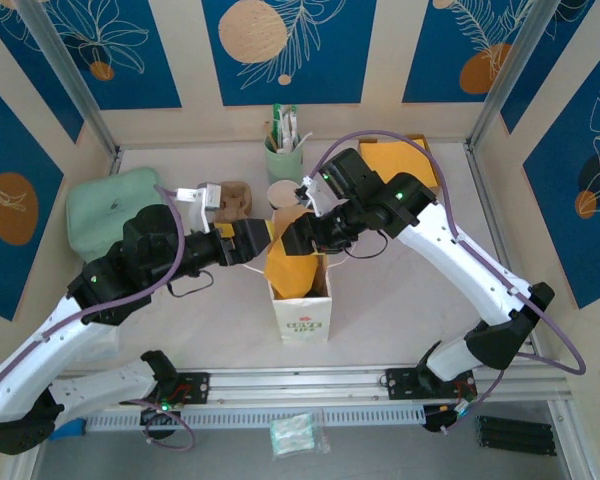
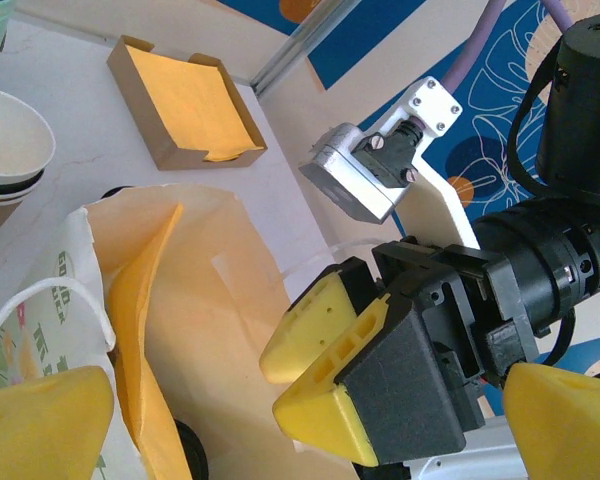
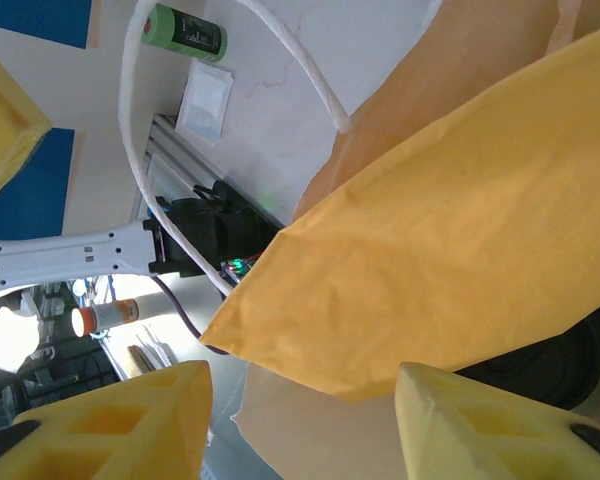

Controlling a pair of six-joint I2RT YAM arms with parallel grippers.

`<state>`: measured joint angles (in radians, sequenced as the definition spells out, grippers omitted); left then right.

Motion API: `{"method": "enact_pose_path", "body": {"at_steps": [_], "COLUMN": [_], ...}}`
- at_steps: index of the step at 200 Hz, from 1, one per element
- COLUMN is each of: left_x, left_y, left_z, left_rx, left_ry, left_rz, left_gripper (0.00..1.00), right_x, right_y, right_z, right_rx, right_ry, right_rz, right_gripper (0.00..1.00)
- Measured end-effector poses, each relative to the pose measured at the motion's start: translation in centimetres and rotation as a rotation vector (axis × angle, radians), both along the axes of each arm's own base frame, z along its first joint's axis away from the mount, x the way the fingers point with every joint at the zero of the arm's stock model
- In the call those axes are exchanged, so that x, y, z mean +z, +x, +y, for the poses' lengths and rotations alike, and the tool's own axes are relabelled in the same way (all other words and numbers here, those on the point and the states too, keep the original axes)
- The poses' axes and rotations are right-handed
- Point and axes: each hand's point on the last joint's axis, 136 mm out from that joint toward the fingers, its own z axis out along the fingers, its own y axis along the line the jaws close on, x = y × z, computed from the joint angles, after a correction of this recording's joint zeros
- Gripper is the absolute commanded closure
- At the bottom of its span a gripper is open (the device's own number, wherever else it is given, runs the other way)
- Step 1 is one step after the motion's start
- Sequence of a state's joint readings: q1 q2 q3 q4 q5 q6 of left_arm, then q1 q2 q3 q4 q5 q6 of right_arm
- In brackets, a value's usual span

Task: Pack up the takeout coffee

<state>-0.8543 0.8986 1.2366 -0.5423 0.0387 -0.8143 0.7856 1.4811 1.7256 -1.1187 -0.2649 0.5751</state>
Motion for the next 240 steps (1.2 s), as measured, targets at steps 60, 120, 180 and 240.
{"method": "enact_pose_path", "body": {"at_steps": [60,120,180,240], "left_x": [-0.1,-0.6,-1.4,0.5], "left_y": [0.3,0.6,1.3,3.0], "left_z": [0.1,0.0,0.8,2.0], "left_rx": [0.014,0.023,0.065,0.128], "left_ry": [0.008,0.027,0.104,0.187], "left_rz": [-0.003,0.003,-0.011,-0.088], "left_gripper": [0.00,0.01,0.01,0.01], "right_x": [0.0,0.1,0.8,5.5], "right_y": [0.0,-0.1,-0.1,-0.3], "right_z": [0.0,0.2,0.2,-0.2], "right_rx": [-0.002,0.003,-0.006,-0.014], "right_ry": [-0.002,0.002,0.023,0.124], "right_rz": [-0.002,-0.005,-0.016,-0.109], "right_gripper": [0.45,0.45,0.39,0.24]}}
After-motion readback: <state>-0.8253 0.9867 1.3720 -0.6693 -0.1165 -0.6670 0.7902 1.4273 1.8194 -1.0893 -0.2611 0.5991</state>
